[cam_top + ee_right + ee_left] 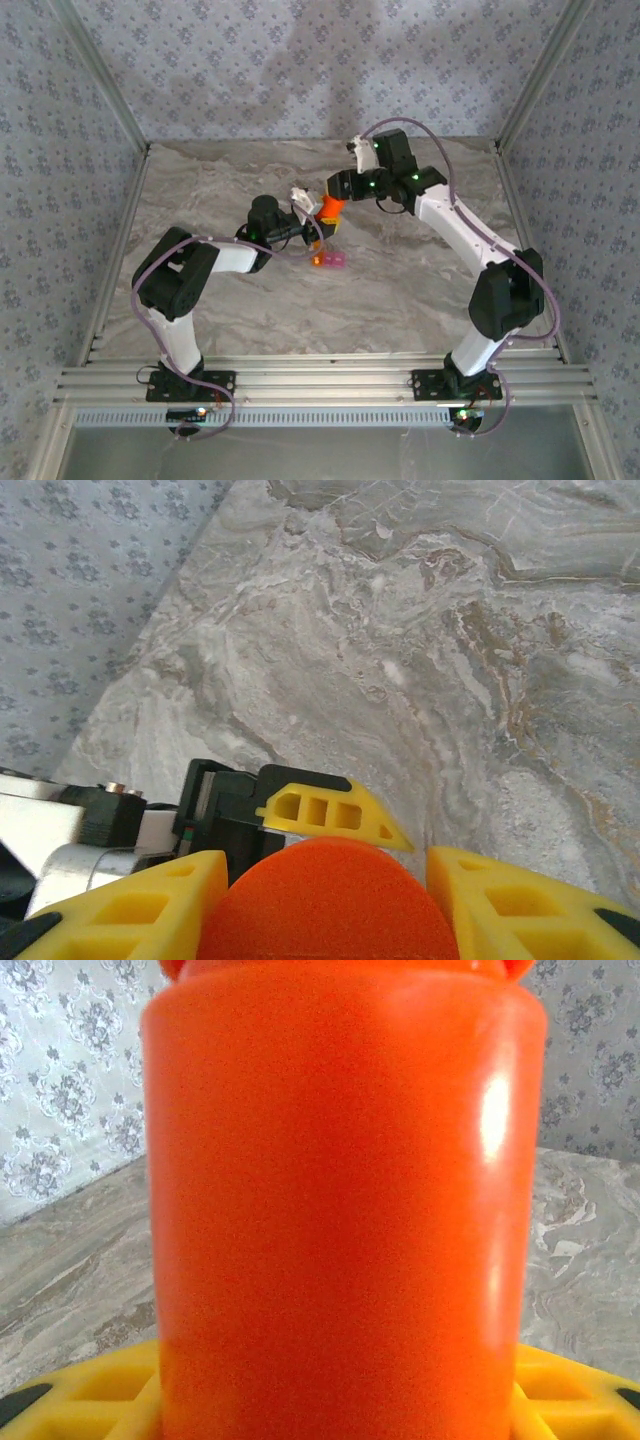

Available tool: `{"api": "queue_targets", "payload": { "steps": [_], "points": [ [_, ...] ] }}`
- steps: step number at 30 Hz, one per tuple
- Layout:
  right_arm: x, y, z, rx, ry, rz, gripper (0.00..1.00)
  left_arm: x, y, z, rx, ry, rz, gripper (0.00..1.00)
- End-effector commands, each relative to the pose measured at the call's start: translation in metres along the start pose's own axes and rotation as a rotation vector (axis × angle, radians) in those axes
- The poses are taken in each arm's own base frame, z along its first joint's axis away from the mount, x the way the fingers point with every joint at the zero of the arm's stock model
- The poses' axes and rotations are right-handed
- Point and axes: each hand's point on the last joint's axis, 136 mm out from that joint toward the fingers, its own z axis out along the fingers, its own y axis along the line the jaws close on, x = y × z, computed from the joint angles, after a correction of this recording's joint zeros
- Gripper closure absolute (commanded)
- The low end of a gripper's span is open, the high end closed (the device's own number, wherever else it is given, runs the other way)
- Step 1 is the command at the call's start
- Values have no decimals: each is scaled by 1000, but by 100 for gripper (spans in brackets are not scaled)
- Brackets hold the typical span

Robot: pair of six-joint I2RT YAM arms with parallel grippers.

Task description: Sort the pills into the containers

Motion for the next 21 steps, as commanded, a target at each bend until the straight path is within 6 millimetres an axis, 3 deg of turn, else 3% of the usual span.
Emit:
{"api": "queue_targets", "payload": {
  "steps": [1, 8, 21],
  "points": [
    [26, -15, 9, 71, 76, -5, 59, -40, 10, -2, -29, -125, 41, 100],
    [44, -21, 25, 93, 121, 41, 60, -41, 10, -2, -28, -131, 40, 100],
    [27, -15, 16, 81, 80, 77, 48, -37, 12, -1, -34, -119, 38, 100]
  ]
}}
